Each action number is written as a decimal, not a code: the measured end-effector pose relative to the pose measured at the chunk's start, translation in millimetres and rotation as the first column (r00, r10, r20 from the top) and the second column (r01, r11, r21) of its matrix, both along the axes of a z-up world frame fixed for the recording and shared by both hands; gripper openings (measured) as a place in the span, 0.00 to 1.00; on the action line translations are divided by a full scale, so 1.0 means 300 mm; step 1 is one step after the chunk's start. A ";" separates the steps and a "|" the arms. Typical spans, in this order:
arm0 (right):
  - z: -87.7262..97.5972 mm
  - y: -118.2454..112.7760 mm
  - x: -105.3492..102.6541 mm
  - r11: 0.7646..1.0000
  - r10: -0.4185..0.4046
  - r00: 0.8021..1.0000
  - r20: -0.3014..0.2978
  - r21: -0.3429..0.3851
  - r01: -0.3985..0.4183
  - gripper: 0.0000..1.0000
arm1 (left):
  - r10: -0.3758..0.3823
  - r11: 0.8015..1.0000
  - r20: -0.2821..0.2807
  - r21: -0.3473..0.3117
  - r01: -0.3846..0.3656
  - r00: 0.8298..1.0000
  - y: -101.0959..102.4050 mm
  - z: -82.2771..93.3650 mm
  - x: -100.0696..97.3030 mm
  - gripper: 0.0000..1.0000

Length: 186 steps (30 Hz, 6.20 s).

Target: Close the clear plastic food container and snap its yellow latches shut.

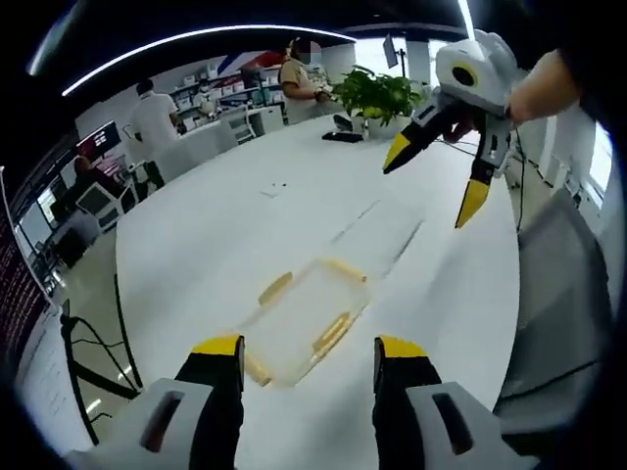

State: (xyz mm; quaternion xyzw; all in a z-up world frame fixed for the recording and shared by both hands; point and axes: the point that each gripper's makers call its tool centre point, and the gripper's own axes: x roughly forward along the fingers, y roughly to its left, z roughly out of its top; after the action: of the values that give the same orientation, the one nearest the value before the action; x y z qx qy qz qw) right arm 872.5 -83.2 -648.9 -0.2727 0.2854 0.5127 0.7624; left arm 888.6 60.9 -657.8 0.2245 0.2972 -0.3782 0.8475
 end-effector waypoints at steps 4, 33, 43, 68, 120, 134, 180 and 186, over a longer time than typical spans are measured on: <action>-0.018 0.022 0.030 1.000 0.027 1.000 -0.005 -0.013 -0.027 0.58 | -0.040 0.999 0.014 0.013 0.040 0.999 0.005 0.016 0.045 0.48; -0.226 0.071 0.146 0.961 0.197 0.970 -0.140 -0.170 -0.219 0.54 | -0.431 0.877 -0.136 0.170 0.450 0.892 0.050 -0.146 0.133 0.50; -0.272 0.083 0.173 0.957 0.195 0.967 -0.164 -0.186 -0.224 0.53 | -0.466 0.844 -0.206 0.187 0.502 0.861 0.095 -0.213 0.184 0.49; -0.364 0.082 0.196 0.937 0.218 0.953 -0.209 -0.229 -0.264 0.50 | -0.538 0.767 -0.266 0.239 0.596 0.800 0.126 -0.336 0.196 0.45; -0.463 0.071 0.182 0.913 0.222 0.951 -0.216 -0.296 -0.281 0.43 | -0.537 0.772 -0.297 0.204 0.602 0.789 0.117 -0.418 0.185 0.39; -0.473 0.066 0.207 0.908 0.225 0.949 -0.221 -0.306 -0.287 0.43 | -0.545 0.764 -0.312 0.196 0.614 0.778 0.111 -0.415 0.186 0.37; -0.246 0.059 0.156 0.877 0.250 0.947 -0.200 -0.369 -0.309 0.35 | -0.492 0.786 -0.321 0.237 0.571 0.809 0.116 -0.198 0.148 0.31; -0.177 0.011 0.132 0.871 0.258 0.944 -0.206 -0.373 -0.320 0.35 | -0.495 0.786 -0.316 0.234 0.572 0.810 0.064 -0.123 0.128 0.32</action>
State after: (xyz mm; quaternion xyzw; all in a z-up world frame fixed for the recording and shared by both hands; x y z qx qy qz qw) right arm 912.0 -79.9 -702.1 -0.4237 0.3965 0.5706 0.5811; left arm 926.9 80.2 -694.5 0.3861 0.3769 -0.5746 0.6153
